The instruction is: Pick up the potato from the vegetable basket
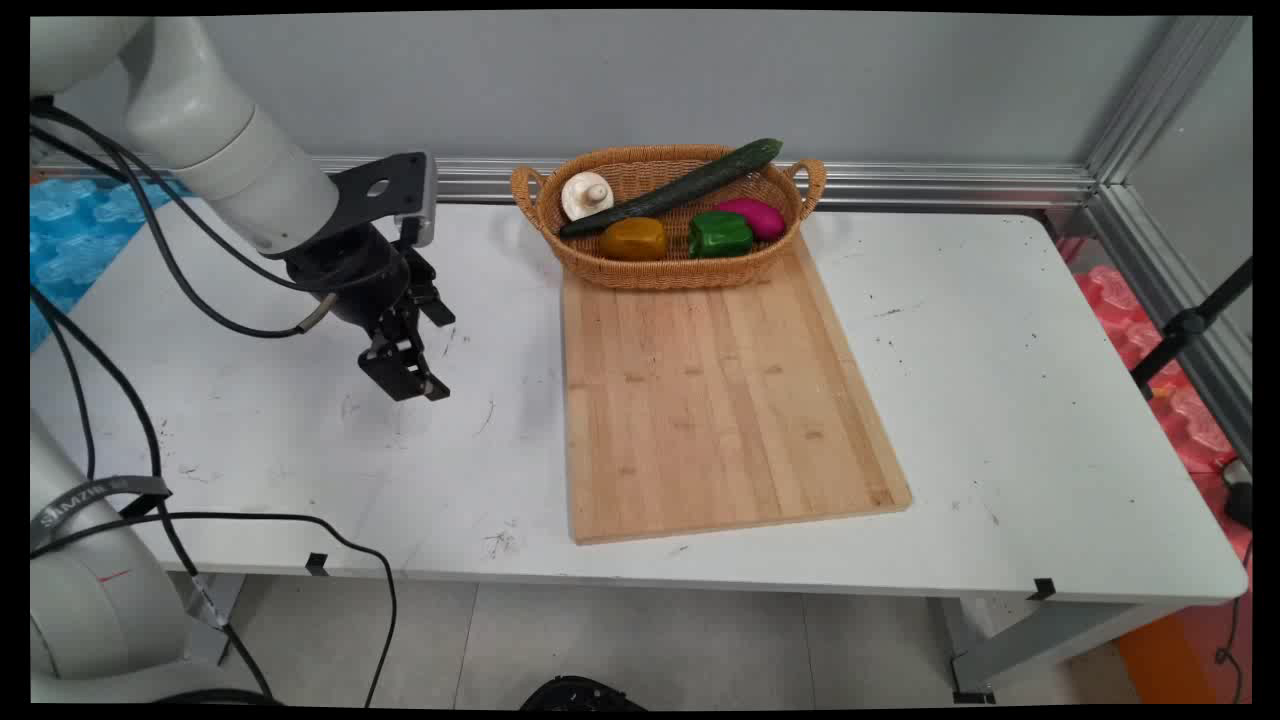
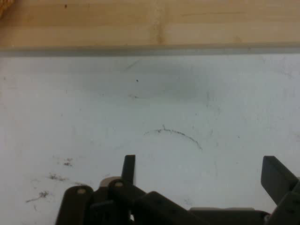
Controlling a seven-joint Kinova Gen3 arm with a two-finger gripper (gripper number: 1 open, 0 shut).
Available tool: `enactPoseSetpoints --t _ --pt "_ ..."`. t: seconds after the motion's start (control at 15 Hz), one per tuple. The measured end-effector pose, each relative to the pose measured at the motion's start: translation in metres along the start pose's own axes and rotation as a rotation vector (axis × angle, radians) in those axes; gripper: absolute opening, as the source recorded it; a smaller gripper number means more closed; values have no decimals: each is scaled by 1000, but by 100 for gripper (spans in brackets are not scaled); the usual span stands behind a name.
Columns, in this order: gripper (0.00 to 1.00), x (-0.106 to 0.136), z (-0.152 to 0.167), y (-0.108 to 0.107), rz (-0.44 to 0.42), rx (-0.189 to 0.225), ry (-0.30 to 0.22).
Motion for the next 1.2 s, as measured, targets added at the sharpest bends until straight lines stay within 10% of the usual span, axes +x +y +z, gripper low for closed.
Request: enactPoseSetpoints --t 0.67,1.2 --pt "100 23 6 -14 -37 11 35" --pt "100 88 12 -55 -10 63 104"
